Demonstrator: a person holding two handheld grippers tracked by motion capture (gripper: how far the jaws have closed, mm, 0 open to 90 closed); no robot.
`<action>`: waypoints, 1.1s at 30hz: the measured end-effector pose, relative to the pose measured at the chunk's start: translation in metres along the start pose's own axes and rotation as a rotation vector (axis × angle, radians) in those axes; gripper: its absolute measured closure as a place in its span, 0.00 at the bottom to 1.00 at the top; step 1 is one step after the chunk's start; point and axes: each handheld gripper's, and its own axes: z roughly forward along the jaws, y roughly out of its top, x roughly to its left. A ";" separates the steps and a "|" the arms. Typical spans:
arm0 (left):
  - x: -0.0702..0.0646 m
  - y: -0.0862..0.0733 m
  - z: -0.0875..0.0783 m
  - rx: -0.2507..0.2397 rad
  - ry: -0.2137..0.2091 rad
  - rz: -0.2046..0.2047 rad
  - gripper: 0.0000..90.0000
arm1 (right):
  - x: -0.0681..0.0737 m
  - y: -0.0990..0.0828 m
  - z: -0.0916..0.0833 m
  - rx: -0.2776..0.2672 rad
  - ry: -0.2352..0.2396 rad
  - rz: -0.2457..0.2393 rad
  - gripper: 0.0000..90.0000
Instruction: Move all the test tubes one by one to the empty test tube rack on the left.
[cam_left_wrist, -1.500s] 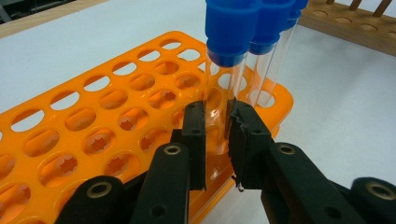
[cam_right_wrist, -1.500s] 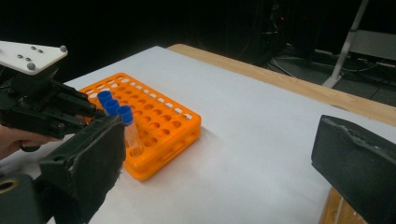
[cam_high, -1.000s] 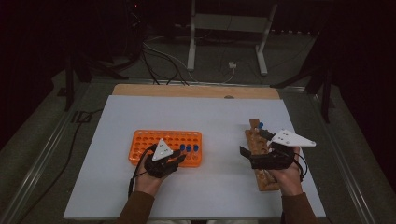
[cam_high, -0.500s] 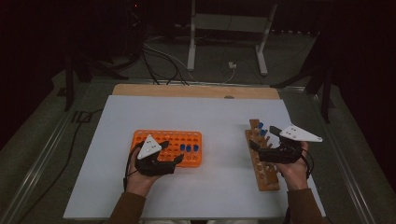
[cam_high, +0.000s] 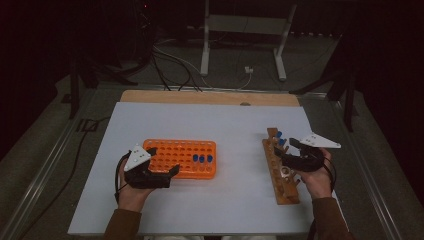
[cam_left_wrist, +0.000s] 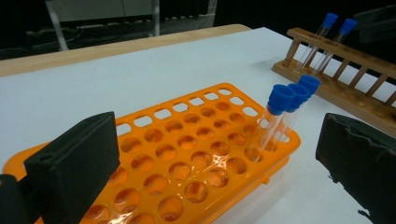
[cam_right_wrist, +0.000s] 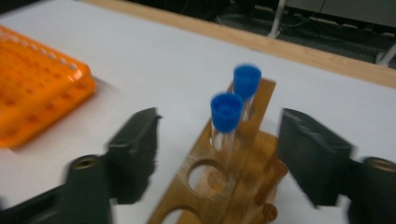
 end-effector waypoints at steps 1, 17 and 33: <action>0.000 0.000 0.000 0.002 0.002 0.001 0.01 | -0.001 -0.002 0.002 0.011 -0.006 -0.011 0.45; 0.002 -0.002 0.001 0.012 0.010 -0.004 0.01 | -0.004 -0.002 0.022 0.025 -0.014 -0.046 0.85; 0.002 -0.003 0.001 0.012 0.020 -0.003 0.01 | -0.008 0.005 0.020 0.021 -0.010 0.003 0.86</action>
